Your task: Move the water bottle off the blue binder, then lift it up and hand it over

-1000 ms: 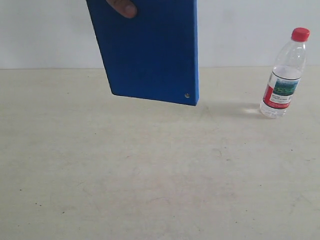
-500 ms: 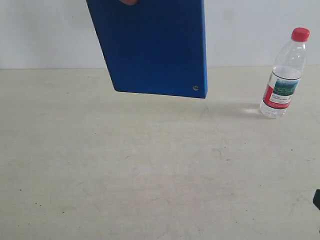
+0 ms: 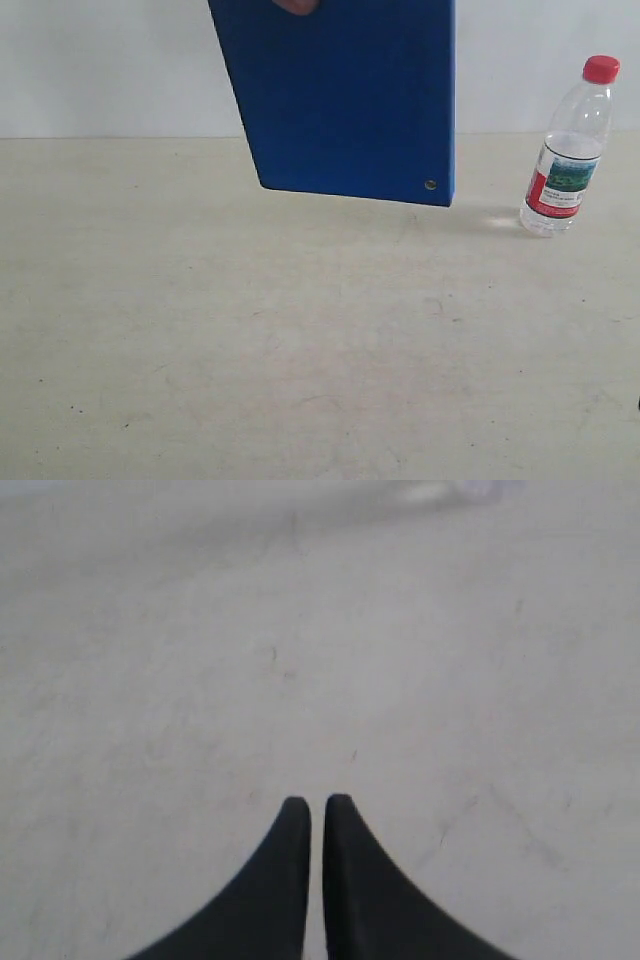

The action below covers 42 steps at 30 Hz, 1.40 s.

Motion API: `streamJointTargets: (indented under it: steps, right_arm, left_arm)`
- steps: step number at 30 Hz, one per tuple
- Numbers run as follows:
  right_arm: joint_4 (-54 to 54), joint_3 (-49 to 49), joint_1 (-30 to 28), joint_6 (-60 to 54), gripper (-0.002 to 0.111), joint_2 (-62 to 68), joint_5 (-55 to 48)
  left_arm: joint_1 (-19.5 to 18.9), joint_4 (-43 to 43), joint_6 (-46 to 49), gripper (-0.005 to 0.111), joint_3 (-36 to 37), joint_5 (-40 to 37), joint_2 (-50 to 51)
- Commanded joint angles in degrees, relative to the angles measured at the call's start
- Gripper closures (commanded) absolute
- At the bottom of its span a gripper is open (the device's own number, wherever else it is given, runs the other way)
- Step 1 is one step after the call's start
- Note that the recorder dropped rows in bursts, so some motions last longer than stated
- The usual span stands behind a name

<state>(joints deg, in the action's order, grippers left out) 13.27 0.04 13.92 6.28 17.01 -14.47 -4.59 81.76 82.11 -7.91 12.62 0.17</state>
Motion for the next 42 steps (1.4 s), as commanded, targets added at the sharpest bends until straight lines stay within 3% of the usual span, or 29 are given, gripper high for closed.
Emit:
streamJointTargets:
  steps: [1,2,4,6,8,10,11,15,24,42]
  right_arm:
    - [-0.5,0.0,-10.0,-13.0,0.108,-11.5,18.8]
    - [-0.5,0.0,-14.9,-15.9,0.108,-17.0,25.4]
    - [-0.5,0.0,-19.2,-16.7,0.108,-17.0,30.2]
    - [-1.0,0.0,-21.1,-16.7,0.108,-17.0,27.2]
    - [-1.0,0.0,-21.2,-16.7,0.108,-17.0,15.5]
    - [-1.0,0.0,-20.7,-17.0,0.108,-17.0,-3.6]
    - [-1.0,0.0,-20.2,-17.4,0.108,-17.0,-7.5]
    - [-1.2,0.0,-17.7,-24.8,0.108,-17.0,-7.3]
    - [-0.1,0.0,-9.3,-21.1,0.108,-17.0,-7.2]
    - [0.2,0.0,-9.3,-20.7,0.108,-17.0,-6.7]
  left_arm:
    - [-0.2,0.1,0.2,0.102,0.2,-0.5,-0.2]
    - [-0.2,0.1,0.2,0.102,0.2,-0.5,-0.2]
    - [-0.2,0.0,0.2,0.102,0.2,-0.6,-0.2]
    - [-0.2,-0.4,0.2,0.102,0.3,-0.4,-0.2]
    - [-0.2,-0.4,0.2,0.102,0.3,-0.4,-0.2]
    - [-0.2,-0.4,0.2,0.102,0.3,-0.5,-0.2]
    - [-0.2,-0.4,0.2,0.102,0.3,-0.5,-0.2]
    - [-0.2,-0.4,0.2,0.102,0.3,-0.3,-0.2]
    - [-0.2,-0.4,0.2,0.102,0.3,-0.2,-0.2]
    - [-0.2,-0.4,0.2,0.102,0.3,0.0,-0.2]
